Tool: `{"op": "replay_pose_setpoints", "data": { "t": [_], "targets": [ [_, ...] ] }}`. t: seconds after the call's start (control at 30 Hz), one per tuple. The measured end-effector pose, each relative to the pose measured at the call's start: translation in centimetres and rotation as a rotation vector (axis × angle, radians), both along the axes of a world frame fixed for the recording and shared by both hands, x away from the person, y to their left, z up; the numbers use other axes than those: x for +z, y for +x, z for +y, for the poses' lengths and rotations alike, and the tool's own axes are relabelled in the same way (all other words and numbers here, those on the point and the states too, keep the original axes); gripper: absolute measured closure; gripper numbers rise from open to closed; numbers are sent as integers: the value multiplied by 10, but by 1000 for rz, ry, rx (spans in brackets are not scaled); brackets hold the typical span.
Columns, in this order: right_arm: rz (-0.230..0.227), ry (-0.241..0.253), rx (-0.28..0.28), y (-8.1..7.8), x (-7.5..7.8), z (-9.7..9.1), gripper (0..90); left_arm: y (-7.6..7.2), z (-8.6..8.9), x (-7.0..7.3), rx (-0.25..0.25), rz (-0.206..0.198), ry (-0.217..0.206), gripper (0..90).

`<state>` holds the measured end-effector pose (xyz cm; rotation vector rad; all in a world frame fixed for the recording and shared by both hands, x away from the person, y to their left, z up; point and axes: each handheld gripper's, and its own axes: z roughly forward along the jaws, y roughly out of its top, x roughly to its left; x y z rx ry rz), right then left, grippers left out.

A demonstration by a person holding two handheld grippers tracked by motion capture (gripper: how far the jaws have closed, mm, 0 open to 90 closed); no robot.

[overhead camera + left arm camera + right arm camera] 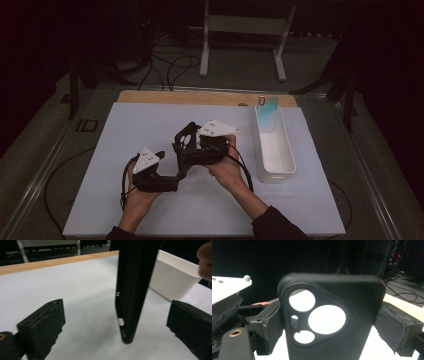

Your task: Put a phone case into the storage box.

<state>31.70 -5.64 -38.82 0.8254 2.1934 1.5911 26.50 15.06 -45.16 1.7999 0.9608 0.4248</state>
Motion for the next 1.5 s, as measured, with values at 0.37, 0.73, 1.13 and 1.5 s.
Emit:
{"op": "replay_pose_setpoints", "data": {
  "t": [0.37, 0.73, 1.13, 1.5],
  "targets": [
    [0, -9, -14, 3, 0, -7, 141, -7, 33, -5, 52, -51, 3, 4],
    [-6, -19, -23, 4, 2, -11, 141, -21, 65, -21, 83, -78, 49, 1],
    [-16, -9, -55, 11, 10, -16, 141, -38, 88, -37, 126, -128, 121, 2],
    [-35, -1, -111, 24, 23, -28, 140, -37, 92, -39, 193, -148, 100, 2]
  ]
}}
